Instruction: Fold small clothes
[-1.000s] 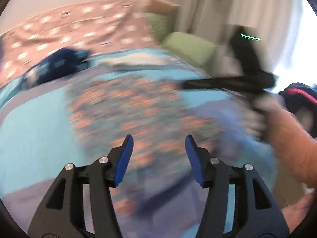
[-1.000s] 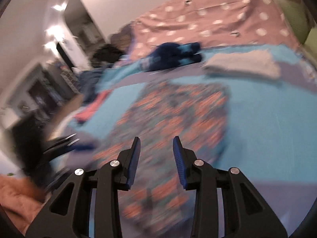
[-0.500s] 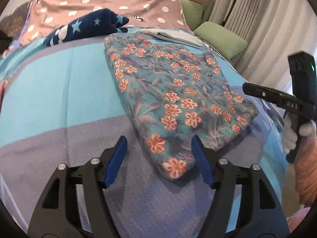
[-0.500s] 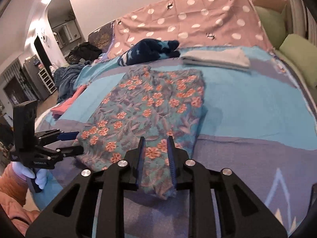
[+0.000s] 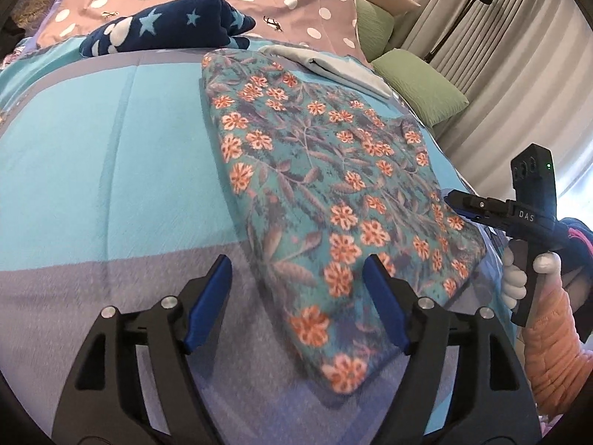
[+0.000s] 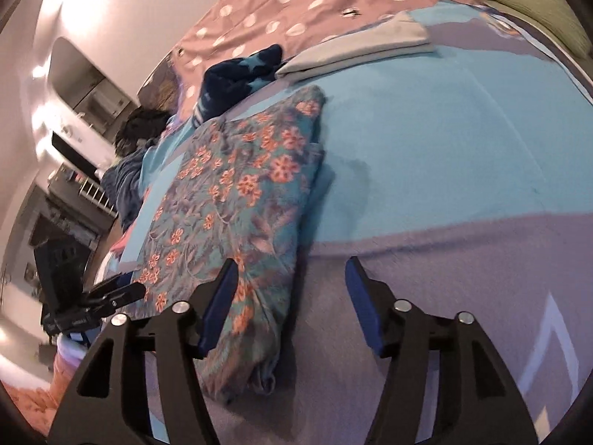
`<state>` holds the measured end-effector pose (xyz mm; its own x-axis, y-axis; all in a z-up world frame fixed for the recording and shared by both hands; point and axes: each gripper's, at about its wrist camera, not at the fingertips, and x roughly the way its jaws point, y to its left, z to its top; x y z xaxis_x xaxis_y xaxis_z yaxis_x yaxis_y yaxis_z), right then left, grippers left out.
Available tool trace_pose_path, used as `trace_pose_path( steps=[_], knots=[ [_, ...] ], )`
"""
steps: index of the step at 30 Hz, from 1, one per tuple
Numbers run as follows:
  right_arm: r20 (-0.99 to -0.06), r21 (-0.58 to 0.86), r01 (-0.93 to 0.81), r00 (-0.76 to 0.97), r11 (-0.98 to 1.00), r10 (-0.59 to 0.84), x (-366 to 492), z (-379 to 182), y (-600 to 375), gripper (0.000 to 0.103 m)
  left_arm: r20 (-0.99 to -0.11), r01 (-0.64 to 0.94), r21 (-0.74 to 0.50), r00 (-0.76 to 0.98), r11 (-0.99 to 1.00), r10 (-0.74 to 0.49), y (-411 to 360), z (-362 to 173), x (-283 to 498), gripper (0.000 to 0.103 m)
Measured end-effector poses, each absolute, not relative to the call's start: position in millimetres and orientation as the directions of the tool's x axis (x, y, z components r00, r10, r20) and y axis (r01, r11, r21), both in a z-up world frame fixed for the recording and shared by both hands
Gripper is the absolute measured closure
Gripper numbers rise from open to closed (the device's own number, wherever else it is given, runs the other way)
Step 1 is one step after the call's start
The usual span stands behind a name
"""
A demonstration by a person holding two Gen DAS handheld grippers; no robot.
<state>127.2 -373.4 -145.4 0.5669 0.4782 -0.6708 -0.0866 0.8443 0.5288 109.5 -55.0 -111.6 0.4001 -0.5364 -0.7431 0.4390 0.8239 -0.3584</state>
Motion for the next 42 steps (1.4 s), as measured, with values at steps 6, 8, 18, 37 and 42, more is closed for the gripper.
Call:
trace_pose_path(
  steps=[6,8,18,37,42],
  knots=[
    [-0.673,0.494,-0.186,0.537,0.85,0.508,156.9,-147.4,-363.1,0.038,-0.739,0.457,-0.388,0.365,0.8,-0.566,-60.5,-115.9,131.8,0.024],
    [-0.665,0.497,-0.219,0.525,0.84,0.531,171.0,-149.6,-361.7,0.037,-0.735,0.46,-0.404,0.351,0.79,-0.58,-61.6,-118.4,142.5,0.024],
    [-0.674,0.482,-0.32,0.459,0.816,0.579,246.3,-150.6,-344.2,0.038,-0.759,0.511,-0.331,0.356,0.793,-0.546,-91.8,-121.4,221.0,0.024],
    [-0.415,0.059,-0.249,0.874,0.967,0.251,216.4,41.9,-365.2,0.087,-0.495,0.641,-0.102,0.631,0.761,-0.597,-168.3,59.6,265.8,0.092],
    [-0.427,-0.009,-0.148,0.895,0.989,0.13,301.7,64.7,-410.5,0.085,-0.495,0.613,-0.095,0.655,0.784,-0.571,-229.0,85.2,352.5,0.087]
  ],
)
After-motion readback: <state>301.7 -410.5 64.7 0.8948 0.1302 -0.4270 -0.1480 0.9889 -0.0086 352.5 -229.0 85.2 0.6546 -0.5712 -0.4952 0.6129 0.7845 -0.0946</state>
